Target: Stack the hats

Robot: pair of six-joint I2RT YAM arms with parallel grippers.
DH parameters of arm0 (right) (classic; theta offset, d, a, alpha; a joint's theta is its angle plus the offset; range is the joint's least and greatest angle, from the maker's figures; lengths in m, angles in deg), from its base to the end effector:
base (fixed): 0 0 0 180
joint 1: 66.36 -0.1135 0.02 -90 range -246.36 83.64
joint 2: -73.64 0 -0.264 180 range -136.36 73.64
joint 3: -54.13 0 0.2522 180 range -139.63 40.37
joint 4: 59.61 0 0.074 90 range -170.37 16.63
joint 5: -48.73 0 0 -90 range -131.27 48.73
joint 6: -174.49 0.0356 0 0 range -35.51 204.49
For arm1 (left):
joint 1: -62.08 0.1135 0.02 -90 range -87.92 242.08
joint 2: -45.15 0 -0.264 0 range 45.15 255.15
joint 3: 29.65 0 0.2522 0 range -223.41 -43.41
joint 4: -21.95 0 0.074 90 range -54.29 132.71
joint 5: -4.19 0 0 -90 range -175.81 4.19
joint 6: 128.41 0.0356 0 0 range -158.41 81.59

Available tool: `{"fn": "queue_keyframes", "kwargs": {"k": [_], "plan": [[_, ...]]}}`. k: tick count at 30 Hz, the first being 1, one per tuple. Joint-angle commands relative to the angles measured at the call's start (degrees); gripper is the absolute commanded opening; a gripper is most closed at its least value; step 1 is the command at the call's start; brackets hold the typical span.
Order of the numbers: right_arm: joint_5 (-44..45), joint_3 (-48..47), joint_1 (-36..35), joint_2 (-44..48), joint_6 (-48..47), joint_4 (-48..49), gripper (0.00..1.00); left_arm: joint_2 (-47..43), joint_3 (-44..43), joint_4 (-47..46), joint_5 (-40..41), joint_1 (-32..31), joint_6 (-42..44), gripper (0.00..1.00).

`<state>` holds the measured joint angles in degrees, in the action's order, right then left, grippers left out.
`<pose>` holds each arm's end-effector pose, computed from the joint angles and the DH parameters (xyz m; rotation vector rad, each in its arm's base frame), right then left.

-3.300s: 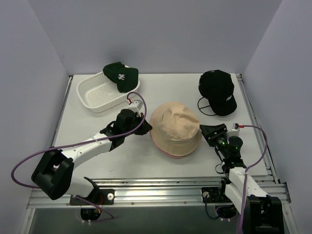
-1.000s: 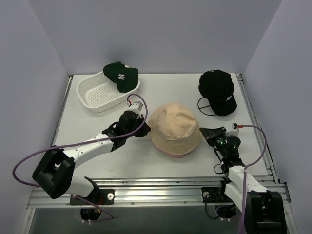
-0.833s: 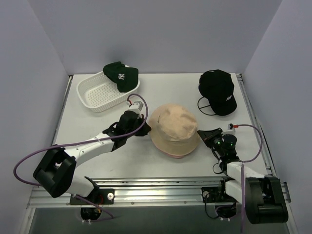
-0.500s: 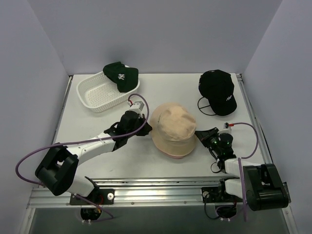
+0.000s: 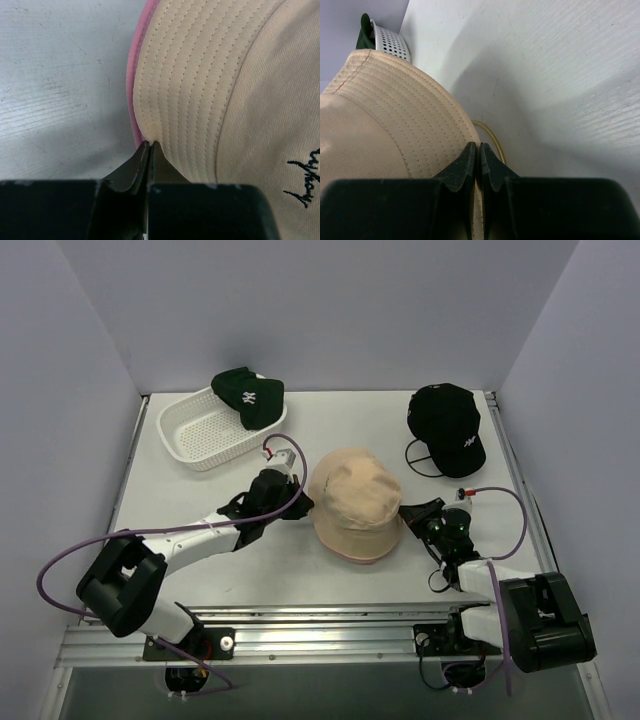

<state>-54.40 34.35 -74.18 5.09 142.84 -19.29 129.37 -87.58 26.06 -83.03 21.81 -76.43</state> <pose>0.1942 0.0348 0.1536 0.6142 1.7252 1.0336 0.2407 -0.2017 0.2090 0.0126 2.1962 -0.7526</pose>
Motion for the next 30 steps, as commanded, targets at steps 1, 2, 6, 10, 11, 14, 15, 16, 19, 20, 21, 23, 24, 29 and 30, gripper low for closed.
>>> {"fn": "queue_keyframes", "kwargs": {"k": [1,2,6,10,11,14,15,16,19,20,21,23,24,29,30], "plan": [[7.23,-0.48,-0.1,-0.18,-2.89,-8.2,0.0,0.16,0.83,4.9,3.72,0.28,0.75,0.02],[7.5,-0.66,-0.1,0.26,-3.15,-8.99,0.0,-0.46,0.57,5.69,3.72,0.28,0.84,0.02],[6.54,-1.36,-0.1,1.31,-3.5,-9.61,0.0,-5.2,-0.13,8.94,5.03,0.28,0.58,0.02],[5.74,-3.2,-0.18,6.31,-4.47,-15.31,0.16,-10.3,-1.19,14.82,7.75,0.37,0.49,0.02],[6.79,-4.6,-0.18,9.9,-4.91,-20.02,0.2,-11.35,-1.36,15.53,8.2,0.37,0.49,0.03],[9.34,-7.24,-0.1,17.98,-7.36,-31.01,0.29,-15.14,-3.73,20.01,10.12,0.46,1.01,0.11],[10.39,-8.82,-0.1,19.93,-8.33,-33.67,0.33,-16.36,-4.61,21.15,10.66,0.46,1.63,0.24],[11.01,-9.61,-0.1,21.52,-8.86,-35.96,0.34,-16.98,-6.44,22.21,11.01,0.46,1.89,0.31],[12.95,-13.56,-0.1,26.8,-11.84,-43.7,0.37,-18.48,-9.18,26.95,12.77,0.63,2.6,0.53],[12.95,-14.53,-0.1,28.37,-12.55,-46.76,0.38,-18.66,-10.67,27.57,12.94,0.72,2.86,0.55],[12.95,-15.59,-0.1,29.0,-13.25,-48.18,0.38,-18.83,-11.46,28.28,13.29,0.72,3.47,0.58],[12.95,-18.66,-0.1,30.58,-14.84,-51.51,0.38,-18.75,-13.57,29.33,13.56,0.98,4.27,0.63],[12.95,-19.46,-0.1,31.02,-15.19,-52.32,0.38,-18.31,-14.37,29.51,13.13,1.16,5.31,0.64],[8.21,-25.33,-0.18,34.54,-20.27,-56.35,0.4,-15.15,-21.74,32.05,8.39,4.84,9.8,0.68],[7.94,-26.66,-0.18,34.89,-21.42,-57.41,0.4,-13.49,-25.32,32.76,6.98,7.98,10.68,0.68]]}}
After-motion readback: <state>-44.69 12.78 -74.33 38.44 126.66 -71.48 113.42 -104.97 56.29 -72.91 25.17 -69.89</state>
